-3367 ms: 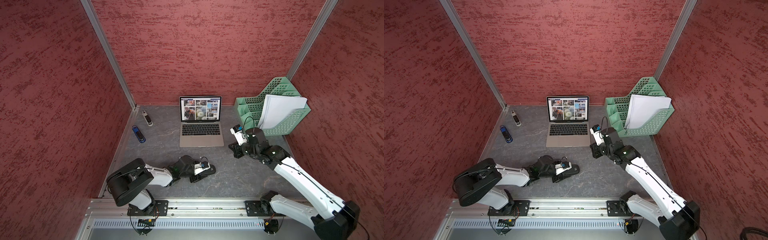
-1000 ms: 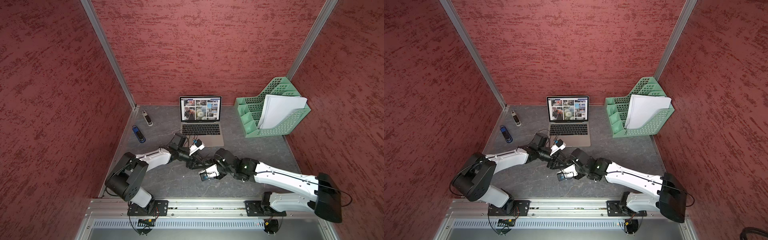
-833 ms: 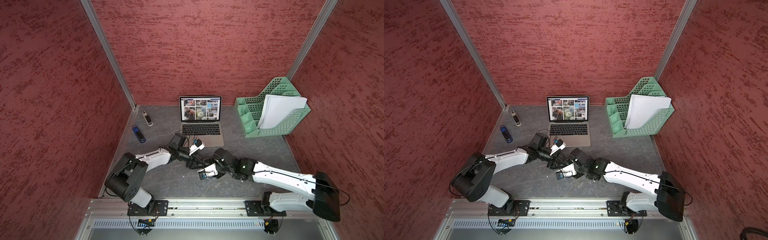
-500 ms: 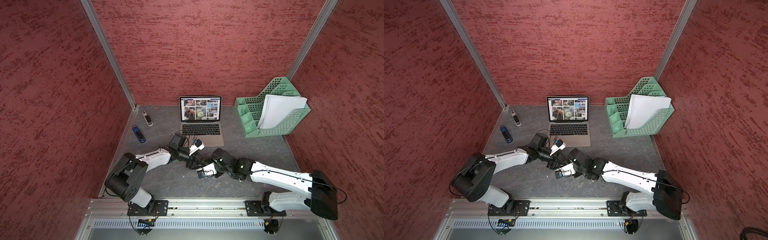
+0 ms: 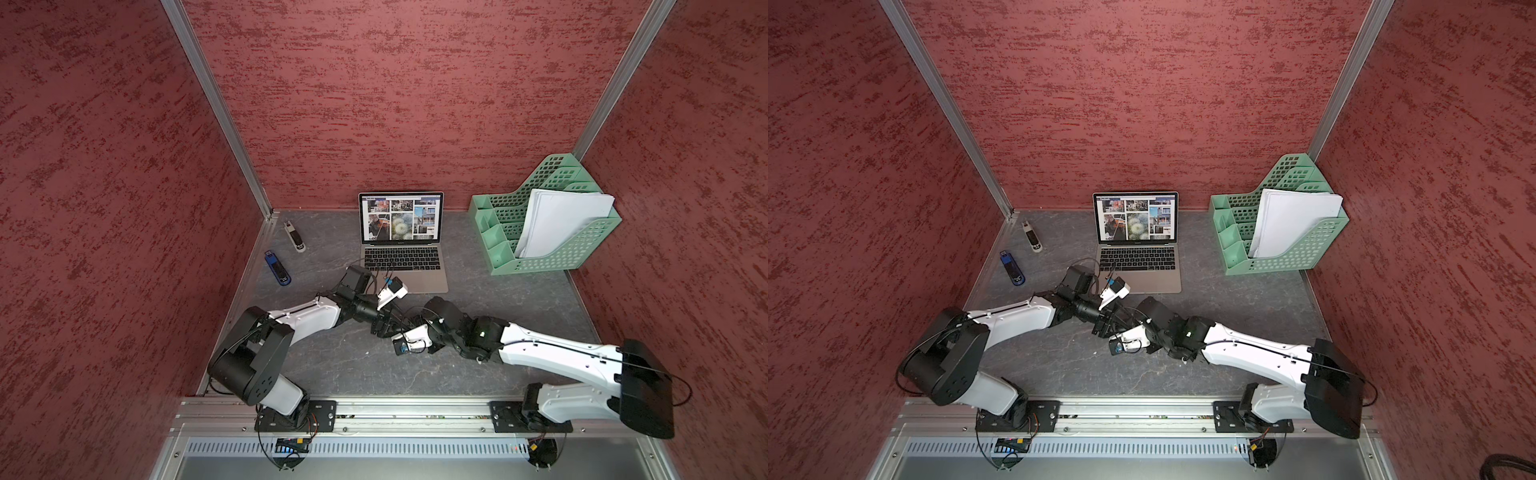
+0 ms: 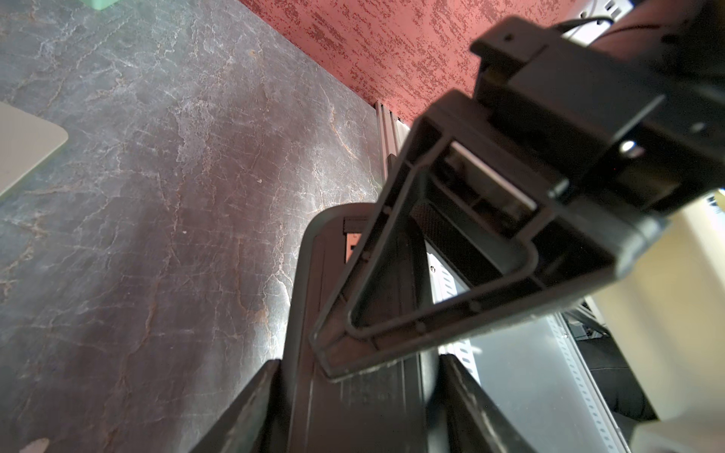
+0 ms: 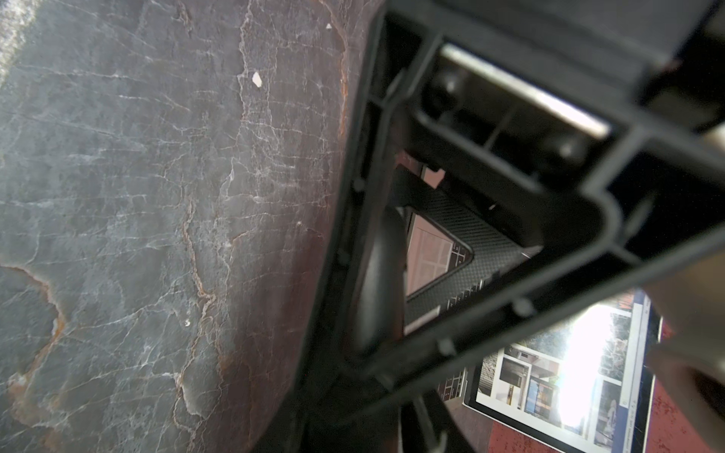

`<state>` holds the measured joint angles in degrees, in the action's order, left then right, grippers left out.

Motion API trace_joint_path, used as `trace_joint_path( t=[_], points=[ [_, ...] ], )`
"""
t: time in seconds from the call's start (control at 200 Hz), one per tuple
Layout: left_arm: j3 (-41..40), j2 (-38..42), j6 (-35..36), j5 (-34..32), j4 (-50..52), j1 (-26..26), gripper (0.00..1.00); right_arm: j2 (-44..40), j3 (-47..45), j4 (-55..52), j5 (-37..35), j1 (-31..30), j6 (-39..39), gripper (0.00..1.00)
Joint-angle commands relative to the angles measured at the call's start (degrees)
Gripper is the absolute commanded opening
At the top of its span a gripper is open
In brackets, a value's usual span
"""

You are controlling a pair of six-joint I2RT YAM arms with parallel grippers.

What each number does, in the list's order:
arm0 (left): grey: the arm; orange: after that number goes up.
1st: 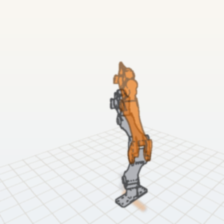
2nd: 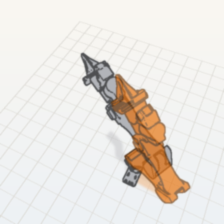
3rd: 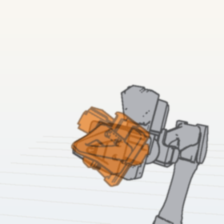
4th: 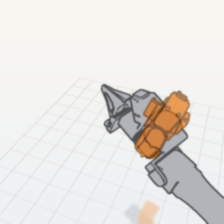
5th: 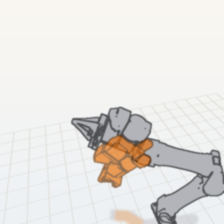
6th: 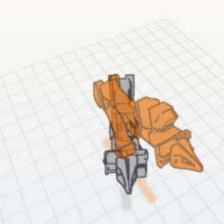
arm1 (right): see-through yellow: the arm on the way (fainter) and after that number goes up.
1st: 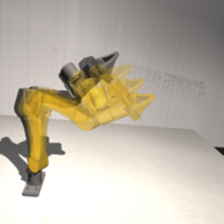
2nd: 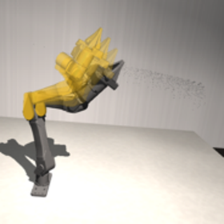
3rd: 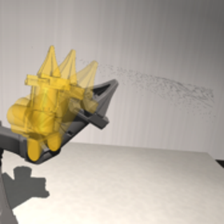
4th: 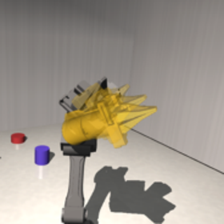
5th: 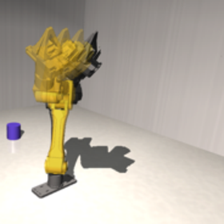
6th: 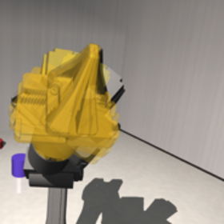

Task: Remove the wireless mouse receiver from the laptop
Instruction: Place the mouse at the center of the board.

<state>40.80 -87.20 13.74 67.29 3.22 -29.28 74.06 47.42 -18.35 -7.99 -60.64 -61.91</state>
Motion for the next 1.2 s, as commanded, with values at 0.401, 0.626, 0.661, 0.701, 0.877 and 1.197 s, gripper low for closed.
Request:
trace_joint_path(
  t=[0.401,0.626,0.661,0.701,0.877,1.197],
  points=[
    [0.12,2.66,2.35,2.70,-0.41,-0.08,1.00,1.08,-0.20,-0.63,-0.89,-0.27,1.83,0.01],
    [-0.49,4.06,4.11,1.87,0.10,1.12,1.00,0.89,-0.49,-0.64,-0.93,-0.22,1.97,0.00],
    [-0.63,4.51,5.14,1.64,0.90,1.43,1.00,0.83,-0.62,-0.62,-1.13,-0.27,2.06,0.00],
    [-0.63,4.99,6.48,0.73,2.16,1.82,1.00,0.71,-0.66,-0.87,-1.56,-0.27,2.36,0.00],
    [-7.22,9.64,1.47,-10.74,-11.94,6.17,1.00,-1.80,-0.38,-4.40,-2.15,0.75,7.98,0.00],
    [-11.67,12.20,-10.33,-35.35,-33.18,9.85,1.00,-10.86,3.03,-10.30,16.67,21.19,43.84,0.01]
  ],
)
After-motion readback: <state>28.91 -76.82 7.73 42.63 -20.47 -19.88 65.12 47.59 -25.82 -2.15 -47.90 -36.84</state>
